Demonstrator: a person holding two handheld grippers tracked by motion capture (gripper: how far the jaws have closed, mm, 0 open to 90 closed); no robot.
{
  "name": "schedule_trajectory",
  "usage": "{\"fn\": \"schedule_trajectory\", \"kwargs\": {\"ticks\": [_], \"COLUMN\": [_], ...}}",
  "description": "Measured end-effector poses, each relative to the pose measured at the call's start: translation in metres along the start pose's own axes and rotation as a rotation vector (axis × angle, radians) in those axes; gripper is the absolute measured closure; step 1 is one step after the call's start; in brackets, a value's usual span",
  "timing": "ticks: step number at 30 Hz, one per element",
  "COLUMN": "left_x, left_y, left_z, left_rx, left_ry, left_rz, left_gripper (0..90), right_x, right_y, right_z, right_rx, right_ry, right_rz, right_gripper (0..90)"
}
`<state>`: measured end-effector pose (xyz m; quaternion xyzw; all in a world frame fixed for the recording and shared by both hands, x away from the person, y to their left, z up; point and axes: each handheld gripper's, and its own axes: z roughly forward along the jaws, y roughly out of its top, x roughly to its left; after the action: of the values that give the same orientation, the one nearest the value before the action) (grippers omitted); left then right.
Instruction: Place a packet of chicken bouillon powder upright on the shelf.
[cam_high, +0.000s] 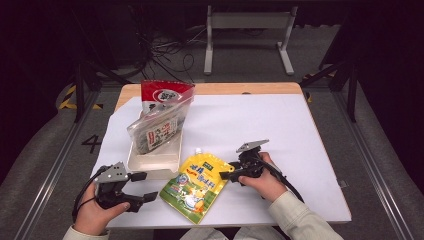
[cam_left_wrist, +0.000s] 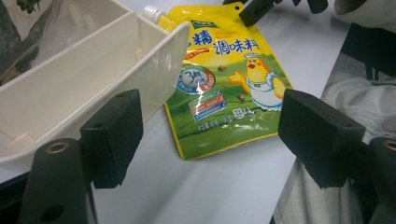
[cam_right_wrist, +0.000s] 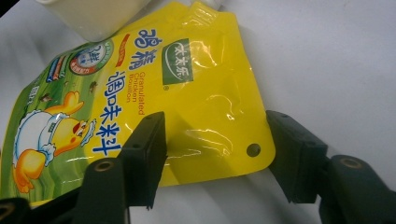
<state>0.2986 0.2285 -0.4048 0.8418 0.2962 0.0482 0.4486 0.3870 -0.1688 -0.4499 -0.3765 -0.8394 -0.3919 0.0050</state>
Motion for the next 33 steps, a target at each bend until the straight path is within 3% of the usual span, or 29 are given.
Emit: {"fn": "schedule_trajectory", "kwargs": {"ticks": [4, 11, 15, 20, 28, 33], "left_x": [-0.001, -0.004, -0.004, -0.002, -0.005, -0.003], "left_y": [0.0, -0.004, -0.007, -0.009, -0.013, -0.014], "left_z": [0.006, 0.027, 0.037, 0.042, 0.058, 0.059], "left_rx": [0.026, 0.061, 0.085, 0.087, 0.194, 0.187], "left_ry": [-0.02, -0.099, -0.116, -0.133, -0.178, -0.179], "left_rz": [0.01, 0.039, 0.057, 0.043, 0.07, 0.062], "left_gripper": [24.2, 48.1, 55.2, 61.8, 81.8, 86.0], "right_x": [0.0, 0.001, 0.001, 0.0, -0.002, -0.002], "right_y": [0.001, 0.002, 0.002, 0.002, 0.0, 0.0], "right_z": [-0.004, -0.006, -0.006, -0.005, -0.005, -0.003], "right_rx": [-0.014, -0.011, -0.011, -0.006, 0.016, 0.02], "right_ry": [0.001, -0.001, -0.004, -0.006, -0.01, -0.001], "right_rz": [0.01, 0.009, 0.005, 0.006, 0.022, 0.033], "right_gripper": [48.8, 50.9, 51.1, 50.9, 50.2, 47.4]}}
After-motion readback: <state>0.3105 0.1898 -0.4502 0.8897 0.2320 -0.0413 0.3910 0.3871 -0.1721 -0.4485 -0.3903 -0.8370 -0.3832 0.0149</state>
